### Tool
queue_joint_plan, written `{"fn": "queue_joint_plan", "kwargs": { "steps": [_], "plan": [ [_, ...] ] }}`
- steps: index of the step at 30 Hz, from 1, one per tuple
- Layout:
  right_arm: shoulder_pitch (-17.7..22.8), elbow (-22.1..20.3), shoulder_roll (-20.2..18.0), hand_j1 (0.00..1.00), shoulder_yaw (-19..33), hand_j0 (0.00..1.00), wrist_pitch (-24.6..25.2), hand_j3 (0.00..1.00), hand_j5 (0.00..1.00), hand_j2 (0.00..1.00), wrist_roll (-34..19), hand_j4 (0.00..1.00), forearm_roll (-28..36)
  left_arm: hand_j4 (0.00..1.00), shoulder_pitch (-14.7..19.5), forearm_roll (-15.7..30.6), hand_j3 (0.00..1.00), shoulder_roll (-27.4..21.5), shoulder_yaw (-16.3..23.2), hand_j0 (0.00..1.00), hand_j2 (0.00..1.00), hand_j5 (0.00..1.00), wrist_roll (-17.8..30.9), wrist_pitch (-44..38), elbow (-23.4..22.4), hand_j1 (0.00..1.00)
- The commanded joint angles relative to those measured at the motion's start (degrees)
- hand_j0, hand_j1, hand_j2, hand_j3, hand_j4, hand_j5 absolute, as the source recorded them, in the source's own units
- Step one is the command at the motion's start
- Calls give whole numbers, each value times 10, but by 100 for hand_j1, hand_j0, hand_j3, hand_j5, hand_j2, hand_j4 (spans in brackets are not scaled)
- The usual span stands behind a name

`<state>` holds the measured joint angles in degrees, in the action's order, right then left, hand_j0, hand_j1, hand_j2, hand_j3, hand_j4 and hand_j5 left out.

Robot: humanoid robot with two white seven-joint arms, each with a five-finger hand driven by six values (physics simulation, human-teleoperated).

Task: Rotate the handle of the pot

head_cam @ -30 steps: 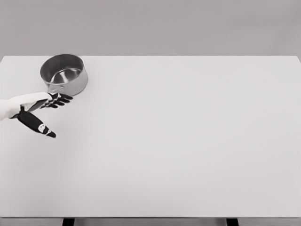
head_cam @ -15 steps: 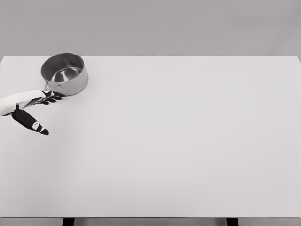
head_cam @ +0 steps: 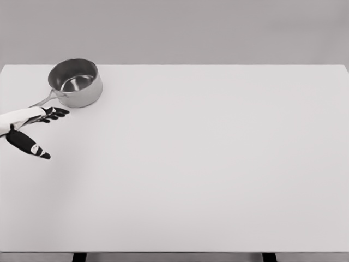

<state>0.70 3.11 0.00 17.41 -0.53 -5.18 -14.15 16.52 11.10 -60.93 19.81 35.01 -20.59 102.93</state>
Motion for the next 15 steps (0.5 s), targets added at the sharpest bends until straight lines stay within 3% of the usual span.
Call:
{"fn": "queue_joint_plan", "kwargs": {
  "steps": [1,15],
  "plan": [
    [0,1,0,100,0,100,0,100,100,100,0,100,0,100,0,0,100,-1,-10,100,100,100,0,0,0,100],
    [0,1,0,100,0,100,0,100,100,100,0,100,0,100,-3,-28,100,4,-9,100,100,100,0,1,-48,100]
  ]
}}
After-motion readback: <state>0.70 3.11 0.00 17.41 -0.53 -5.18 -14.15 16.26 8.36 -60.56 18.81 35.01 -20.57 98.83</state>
